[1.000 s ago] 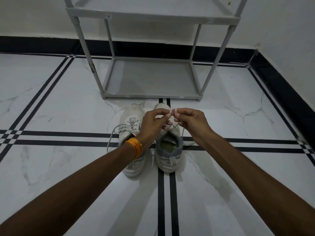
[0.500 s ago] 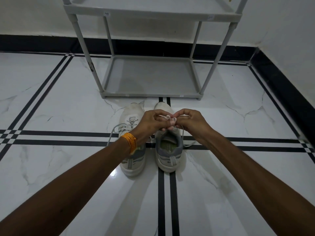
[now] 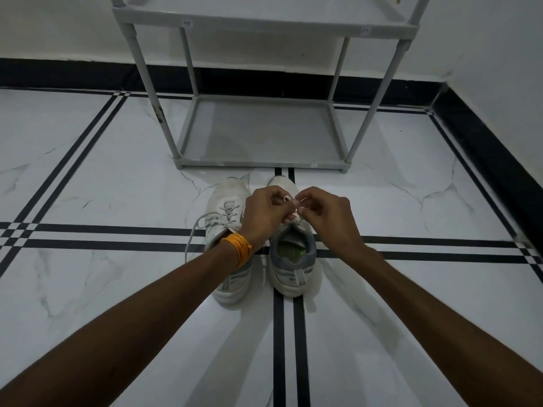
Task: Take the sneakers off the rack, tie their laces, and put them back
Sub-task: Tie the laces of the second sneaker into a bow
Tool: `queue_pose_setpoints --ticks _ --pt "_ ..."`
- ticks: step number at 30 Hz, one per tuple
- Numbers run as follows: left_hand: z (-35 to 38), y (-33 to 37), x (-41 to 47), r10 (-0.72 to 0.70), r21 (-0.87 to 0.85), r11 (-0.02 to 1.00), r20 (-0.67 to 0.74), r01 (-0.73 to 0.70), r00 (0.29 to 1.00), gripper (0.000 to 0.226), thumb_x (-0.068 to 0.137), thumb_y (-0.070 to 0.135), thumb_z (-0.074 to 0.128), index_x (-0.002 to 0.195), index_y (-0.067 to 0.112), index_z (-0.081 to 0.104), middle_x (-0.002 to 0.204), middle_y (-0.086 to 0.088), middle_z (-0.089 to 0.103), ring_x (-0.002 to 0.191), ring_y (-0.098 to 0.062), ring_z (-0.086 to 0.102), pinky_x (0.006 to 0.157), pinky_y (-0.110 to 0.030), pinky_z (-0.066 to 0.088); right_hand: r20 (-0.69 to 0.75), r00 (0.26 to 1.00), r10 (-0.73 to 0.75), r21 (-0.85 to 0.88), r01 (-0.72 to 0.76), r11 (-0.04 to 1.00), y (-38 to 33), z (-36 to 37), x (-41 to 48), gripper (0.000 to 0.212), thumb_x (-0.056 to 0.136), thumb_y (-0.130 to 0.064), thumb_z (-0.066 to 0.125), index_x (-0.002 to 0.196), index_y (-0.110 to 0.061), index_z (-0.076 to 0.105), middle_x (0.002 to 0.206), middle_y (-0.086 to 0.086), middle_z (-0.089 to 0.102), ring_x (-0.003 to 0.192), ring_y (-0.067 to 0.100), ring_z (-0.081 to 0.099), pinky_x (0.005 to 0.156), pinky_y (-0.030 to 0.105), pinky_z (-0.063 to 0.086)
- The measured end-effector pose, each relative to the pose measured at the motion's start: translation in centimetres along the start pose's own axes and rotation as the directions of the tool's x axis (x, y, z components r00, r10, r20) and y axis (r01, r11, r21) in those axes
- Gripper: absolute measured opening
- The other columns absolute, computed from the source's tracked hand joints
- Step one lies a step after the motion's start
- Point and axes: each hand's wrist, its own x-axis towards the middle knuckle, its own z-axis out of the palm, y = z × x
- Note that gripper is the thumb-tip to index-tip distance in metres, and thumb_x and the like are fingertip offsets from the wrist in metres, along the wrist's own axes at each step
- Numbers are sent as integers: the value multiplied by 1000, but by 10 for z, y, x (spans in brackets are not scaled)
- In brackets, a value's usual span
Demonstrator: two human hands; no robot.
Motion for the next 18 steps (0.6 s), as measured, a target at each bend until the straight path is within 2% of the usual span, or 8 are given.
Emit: queue_pose_setpoints --ticks 3,5,7,10,13,16,18 --pt "-2 1 -1 108 116 987 35 -111 994 16 83 17 75 91 4 69 79 -11 75 67 -17 74 65 -28 62 78 996 -52 -240 70 968 -1 4 4 19 93 -13 60 108 -9 69 102 11 72 91 23 65 86 32 53" --pt "-5 2 -1 213 245 943 71 -224 975 16 81 18 77 89 6 69 81 -8 75 69 -14 72 67 -21 59 145 989 7 -367 47 929 -1 8 6 21 92 -16 61 111 -8 67 108 12 66 97 24 59 88 31 48" --pt "-7 4 -1 338 389 849 117 -356 934 13 82 17 76 88 9 67 82 -5 74 70 -11 67 67 -16 55 180 983 33 -432 49 901 -3 12 7 21 91 -14 63 112 -7 64 109 12 62 98 23 55 84 27 42" --pt "-9 5 -2 466 556 664 216 -500 858 11 89 15 66 99 13 61 87 -4 74 77 -19 67 71 -30 55 197 977 86 -403 1 915 -6 10 9 19 94 -8 57 112 -4 63 108 14 61 98 26 58 82 29 44" --pt "-10 7 0 473 601 597 270 -531 839 24 92 14 61 116 15 63 99 -6 76 90 -21 70 81 -31 53 241 960 143 -369 -46 928 -6 4 15 19 98 -6 49 109 0 63 107 18 63 95 28 61 75 28 44" --pt "-10 8 4 448 648 530 333 -547 830 25 92 12 61 115 16 70 104 -7 75 94 -25 69 82 -32 50 266 947 180 -303 -95 948 -5 -2 15 24 100 -10 43 100 0 65 103 17 66 85 24 58 63 20 36" --pt "-10 8 5 427 682 477 371 -554 825 26 91 8 60 114 15 71 104 -8 73 95 -26 66 78 -29 46 268 942 202 -236 -139 962 -4 -4 13 26 100 -12 43 98 -1 66 102 15 68 88 24 60 68 21 38"
